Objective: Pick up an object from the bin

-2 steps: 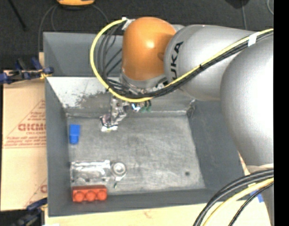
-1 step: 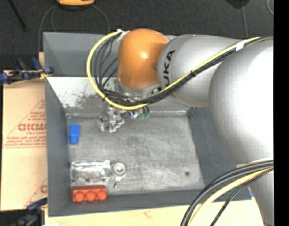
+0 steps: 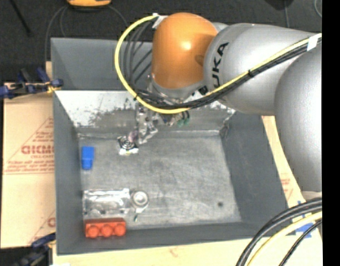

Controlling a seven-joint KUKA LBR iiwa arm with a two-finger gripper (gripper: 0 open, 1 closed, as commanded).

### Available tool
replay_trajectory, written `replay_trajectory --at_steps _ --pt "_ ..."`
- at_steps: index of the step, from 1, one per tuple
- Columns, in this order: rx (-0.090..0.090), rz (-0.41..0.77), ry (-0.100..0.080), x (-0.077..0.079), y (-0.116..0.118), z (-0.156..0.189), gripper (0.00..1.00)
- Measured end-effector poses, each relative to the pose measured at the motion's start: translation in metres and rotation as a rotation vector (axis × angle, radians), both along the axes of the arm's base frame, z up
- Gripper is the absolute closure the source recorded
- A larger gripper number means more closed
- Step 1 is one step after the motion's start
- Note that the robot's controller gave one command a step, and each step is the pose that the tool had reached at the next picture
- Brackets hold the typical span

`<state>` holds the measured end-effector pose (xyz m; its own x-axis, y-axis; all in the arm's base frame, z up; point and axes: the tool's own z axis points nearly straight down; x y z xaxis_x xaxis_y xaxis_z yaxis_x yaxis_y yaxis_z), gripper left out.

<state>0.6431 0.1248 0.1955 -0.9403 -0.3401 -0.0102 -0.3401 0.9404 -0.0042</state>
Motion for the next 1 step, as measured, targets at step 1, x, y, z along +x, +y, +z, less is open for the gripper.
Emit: replay_trajectory --at_steps 1 --pt "-0.003 0.113 0.012 -0.0344 -0.0245 -0.0443 1.00"
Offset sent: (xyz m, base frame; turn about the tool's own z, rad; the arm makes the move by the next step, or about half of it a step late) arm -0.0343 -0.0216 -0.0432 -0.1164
